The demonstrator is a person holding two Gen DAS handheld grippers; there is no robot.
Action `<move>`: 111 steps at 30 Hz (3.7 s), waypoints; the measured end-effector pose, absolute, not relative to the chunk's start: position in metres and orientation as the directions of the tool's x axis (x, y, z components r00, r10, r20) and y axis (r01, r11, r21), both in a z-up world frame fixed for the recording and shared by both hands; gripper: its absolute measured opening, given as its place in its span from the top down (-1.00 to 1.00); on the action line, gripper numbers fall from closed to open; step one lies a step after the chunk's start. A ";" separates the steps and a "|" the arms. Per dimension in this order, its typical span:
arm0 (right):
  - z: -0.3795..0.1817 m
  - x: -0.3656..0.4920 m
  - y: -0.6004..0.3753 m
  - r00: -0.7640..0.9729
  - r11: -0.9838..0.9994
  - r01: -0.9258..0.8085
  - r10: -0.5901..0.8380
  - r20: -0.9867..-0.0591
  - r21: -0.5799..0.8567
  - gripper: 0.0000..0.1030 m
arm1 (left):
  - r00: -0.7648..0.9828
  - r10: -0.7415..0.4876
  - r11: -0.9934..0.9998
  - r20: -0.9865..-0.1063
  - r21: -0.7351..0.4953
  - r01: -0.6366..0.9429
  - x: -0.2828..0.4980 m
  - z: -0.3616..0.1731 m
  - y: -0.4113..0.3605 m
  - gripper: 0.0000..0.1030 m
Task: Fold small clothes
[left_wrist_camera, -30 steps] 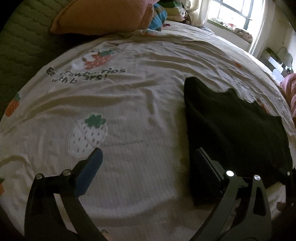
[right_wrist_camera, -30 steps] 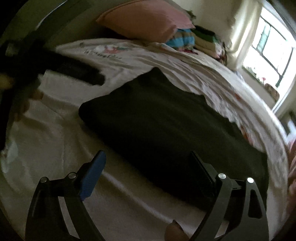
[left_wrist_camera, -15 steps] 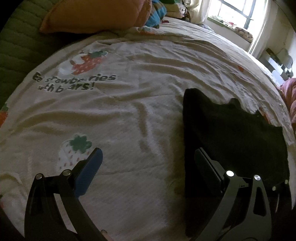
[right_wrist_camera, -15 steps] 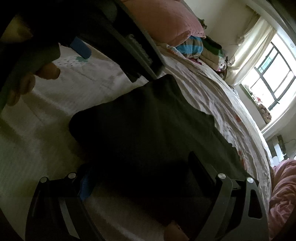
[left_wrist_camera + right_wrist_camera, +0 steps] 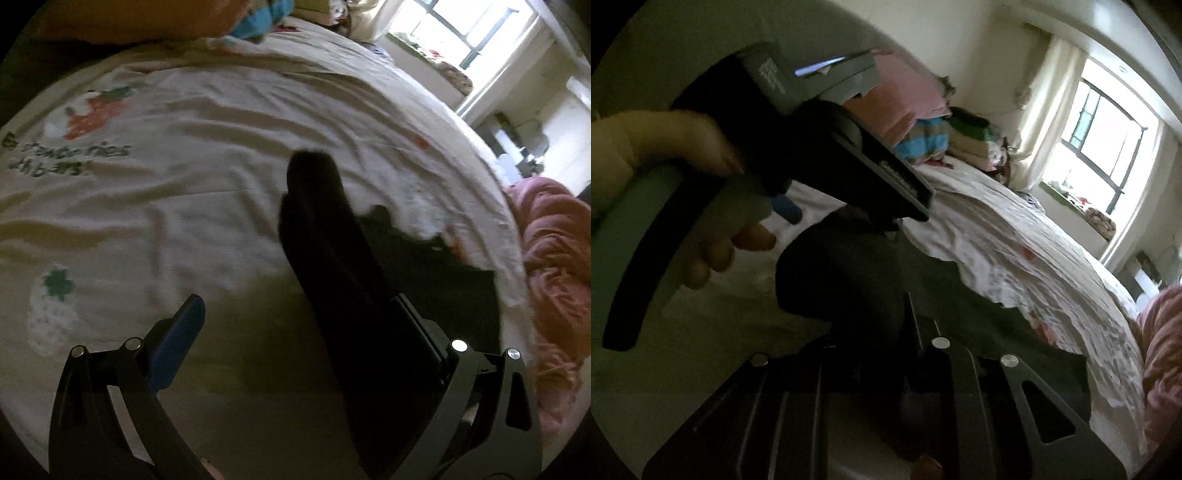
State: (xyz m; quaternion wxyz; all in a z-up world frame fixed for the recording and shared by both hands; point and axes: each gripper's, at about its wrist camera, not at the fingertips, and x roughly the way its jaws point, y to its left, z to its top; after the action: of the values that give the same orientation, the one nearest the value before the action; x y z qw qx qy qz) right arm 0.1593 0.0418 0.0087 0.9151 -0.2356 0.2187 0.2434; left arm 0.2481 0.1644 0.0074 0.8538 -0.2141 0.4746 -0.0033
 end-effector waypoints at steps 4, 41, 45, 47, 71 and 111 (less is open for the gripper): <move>0.020 0.155 0.016 0.808 0.800 -0.520 0.345 -0.478 -0.301 0.75 | 0.572 -0.248 0.905 -0.782 -0.398 -0.152 0.251 0.024 0.138 -0.23; -0.070 0.197 -0.265 0.561 0.744 -0.087 0.586 -0.585 0.662 0.58 | 0.435 -0.380 0.923 -0.816 -0.363 0.126 0.297 0.016 -0.090 -0.35; -0.074 0.195 -0.275 0.535 0.671 -0.063 0.648 -0.543 0.739 0.32 | 0.500 -0.287 0.955 -0.817 -0.287 0.078 0.282 0.018 -0.065 -0.35; -0.067 0.196 -0.272 0.521 0.665 -0.086 0.665 -0.535 0.742 0.06 | 0.525 -0.241 0.968 -0.816 -0.243 0.066 0.271 0.014 -0.053 -0.35; -0.038 0.248 -0.265 0.587 0.912 -0.152 0.393 -0.708 0.380 0.38 | 0.533 -0.235 0.972 -0.813 -0.198 0.127 0.218 -0.013 -0.060 -0.38; 0.028 0.045 -0.223 0.839 0.985 -0.170 0.162 -0.519 0.034 -0.91 | 0.725 -0.199 0.979 -0.660 -0.166 0.117 0.056 0.027 0.001 -0.81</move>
State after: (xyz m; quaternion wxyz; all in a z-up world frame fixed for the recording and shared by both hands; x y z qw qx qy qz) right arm 0.0451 -0.2228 0.0282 0.9589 -0.0067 0.2702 0.0865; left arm 0.0556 0.0009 0.0270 0.9269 -0.0565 0.3610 -0.0854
